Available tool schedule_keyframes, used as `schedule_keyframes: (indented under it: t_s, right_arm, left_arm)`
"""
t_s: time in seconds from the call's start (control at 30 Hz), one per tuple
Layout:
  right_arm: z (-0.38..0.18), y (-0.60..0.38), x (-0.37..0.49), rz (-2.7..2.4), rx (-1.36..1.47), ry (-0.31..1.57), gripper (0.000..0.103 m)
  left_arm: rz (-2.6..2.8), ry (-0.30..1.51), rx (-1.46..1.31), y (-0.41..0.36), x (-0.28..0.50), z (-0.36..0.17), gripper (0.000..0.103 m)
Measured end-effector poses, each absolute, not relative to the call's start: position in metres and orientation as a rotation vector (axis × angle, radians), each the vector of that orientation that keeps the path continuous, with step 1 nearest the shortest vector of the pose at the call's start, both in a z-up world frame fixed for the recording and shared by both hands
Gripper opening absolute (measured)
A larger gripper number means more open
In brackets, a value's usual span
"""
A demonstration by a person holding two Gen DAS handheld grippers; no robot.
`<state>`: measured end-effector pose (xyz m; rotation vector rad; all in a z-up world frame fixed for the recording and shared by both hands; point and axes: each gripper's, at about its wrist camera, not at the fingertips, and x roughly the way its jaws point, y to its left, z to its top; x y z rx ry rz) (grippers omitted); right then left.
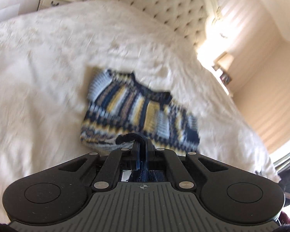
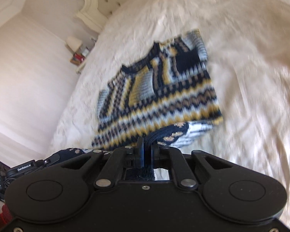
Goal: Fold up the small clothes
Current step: 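Lift the hem with both grippers and fold it toward the collar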
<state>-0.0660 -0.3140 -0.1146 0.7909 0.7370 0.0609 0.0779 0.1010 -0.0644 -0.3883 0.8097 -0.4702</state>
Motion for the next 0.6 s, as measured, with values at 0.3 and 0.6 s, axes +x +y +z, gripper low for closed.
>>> schedule_keyframes:
  t_s: [0.3,0.6]
  right_arm:
    - [-0.086,-0.347,0.034,0.003,0.791,0.607,0.014]
    - [-0.104,-0.368,0.126,-0.076,0.786,0.641,0.014]
  left_arm:
    - [-0.522,0.714,-0.407,0.071,0.181,-0.048,0.004]
    - [-0.481,0.764,-0.405,0.047,0.261,-0.073,0.004]
